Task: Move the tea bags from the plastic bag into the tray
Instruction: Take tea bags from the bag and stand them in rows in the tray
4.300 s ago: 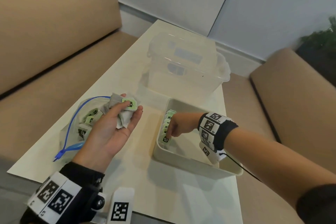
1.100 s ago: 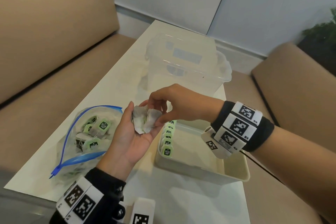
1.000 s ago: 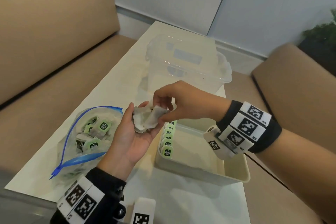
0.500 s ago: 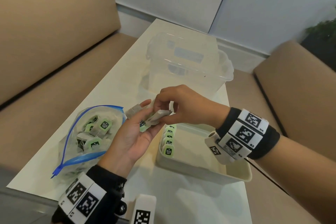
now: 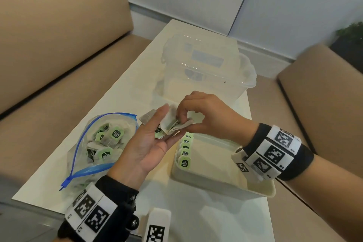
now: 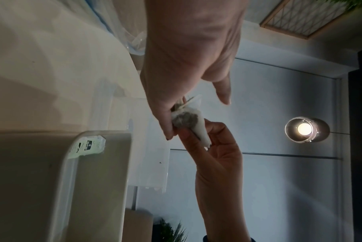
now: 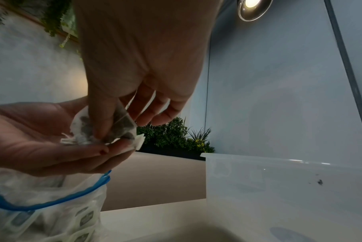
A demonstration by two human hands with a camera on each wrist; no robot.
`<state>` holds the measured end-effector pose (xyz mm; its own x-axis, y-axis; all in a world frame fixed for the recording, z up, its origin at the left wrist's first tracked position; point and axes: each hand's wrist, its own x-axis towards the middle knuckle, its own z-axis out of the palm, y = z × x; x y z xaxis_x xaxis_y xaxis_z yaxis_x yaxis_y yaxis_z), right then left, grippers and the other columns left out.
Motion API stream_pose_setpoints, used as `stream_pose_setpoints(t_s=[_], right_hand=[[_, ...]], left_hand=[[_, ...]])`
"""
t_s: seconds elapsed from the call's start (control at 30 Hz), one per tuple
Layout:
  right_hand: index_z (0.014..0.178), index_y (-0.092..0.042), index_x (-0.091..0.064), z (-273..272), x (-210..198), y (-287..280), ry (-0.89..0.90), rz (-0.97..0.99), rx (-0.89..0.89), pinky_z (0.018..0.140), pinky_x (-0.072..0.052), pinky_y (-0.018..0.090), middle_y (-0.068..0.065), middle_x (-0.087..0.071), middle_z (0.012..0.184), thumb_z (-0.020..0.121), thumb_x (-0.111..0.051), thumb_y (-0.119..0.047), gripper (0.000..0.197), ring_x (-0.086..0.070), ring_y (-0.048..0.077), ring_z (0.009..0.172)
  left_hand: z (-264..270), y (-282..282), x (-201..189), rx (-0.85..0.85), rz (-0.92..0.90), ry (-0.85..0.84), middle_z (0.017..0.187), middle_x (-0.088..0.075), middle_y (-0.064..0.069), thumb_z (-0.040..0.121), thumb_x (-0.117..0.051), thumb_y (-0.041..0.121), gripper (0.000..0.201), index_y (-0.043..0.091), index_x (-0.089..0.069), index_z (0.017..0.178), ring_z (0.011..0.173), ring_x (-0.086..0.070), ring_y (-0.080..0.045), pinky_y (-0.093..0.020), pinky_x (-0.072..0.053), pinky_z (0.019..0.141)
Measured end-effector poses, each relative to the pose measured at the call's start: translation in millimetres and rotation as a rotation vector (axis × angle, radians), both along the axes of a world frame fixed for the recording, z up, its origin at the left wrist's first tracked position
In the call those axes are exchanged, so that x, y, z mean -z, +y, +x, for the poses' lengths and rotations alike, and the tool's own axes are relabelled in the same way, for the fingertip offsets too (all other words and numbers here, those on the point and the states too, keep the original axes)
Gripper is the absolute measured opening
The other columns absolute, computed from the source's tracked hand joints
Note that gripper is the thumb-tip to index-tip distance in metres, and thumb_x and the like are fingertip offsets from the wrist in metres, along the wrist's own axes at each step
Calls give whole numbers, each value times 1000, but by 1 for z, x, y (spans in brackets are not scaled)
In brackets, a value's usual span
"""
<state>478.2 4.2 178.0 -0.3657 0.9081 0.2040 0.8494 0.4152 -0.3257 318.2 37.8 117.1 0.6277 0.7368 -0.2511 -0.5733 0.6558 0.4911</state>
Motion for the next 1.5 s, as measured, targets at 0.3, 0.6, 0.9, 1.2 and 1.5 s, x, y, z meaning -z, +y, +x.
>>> stream_pose_setpoints(t_s=[0.3, 0.6, 0.9, 1.2, 1.5], right_hand=[[101, -15, -69, -6, -8, 3, 33, -175, 37, 61, -42, 4, -9, -58, 85, 88, -63, -14, 14, -54, -3, 70], [87, -22, -70, -14, -6, -1, -182, 31, -3, 62, -49, 39, -9, -51, 85, 77, -70, -44, 24, -50, 14, 76], [99, -23, -72, -9, -10, -5, -192, -5, -79, 68, -51, 32, -8, -69, 88, 85, -66, -34, 18, -60, 13, 80], [87, -18, -68, 17, -29, 4, 59, -287, 141, 62, -53, 18, -13, -62, 83, 82, -71, -15, 7, -63, -1, 61], [91, -19, -57, 42, 35, 16, -232, -845, 200, 73, -49, 23, -5, -62, 86, 83, -67, -14, 14, -59, 12, 72]], left_hand=[[6, -2, 5, -18, 21, 166, 91, -73, -7, 93, -53, 7, 17, 17, -63, 101, 76, -72, -20, -38, -57, 74], [8, -8, -4, -34, -56, 86, 78, -71, -12, 88, -51, -3, 15, 5, -63, 87, 74, -70, -20, -25, -57, 60], [3, -3, -4, -90, -95, 75, 88, -66, -18, 93, -44, -4, 18, 4, -59, 98, 75, -68, -27, -31, -58, 66], [-10, 9, -3, -225, -125, 53, 89, -72, -16, 95, -43, -6, 19, 4, -60, 94, 77, -73, -27, -44, -57, 76], [-19, 13, -7, -229, -70, 82, 88, -74, -13, 95, -44, -3, 19, 6, -60, 95, 87, -72, -32, -38, -58, 77]])
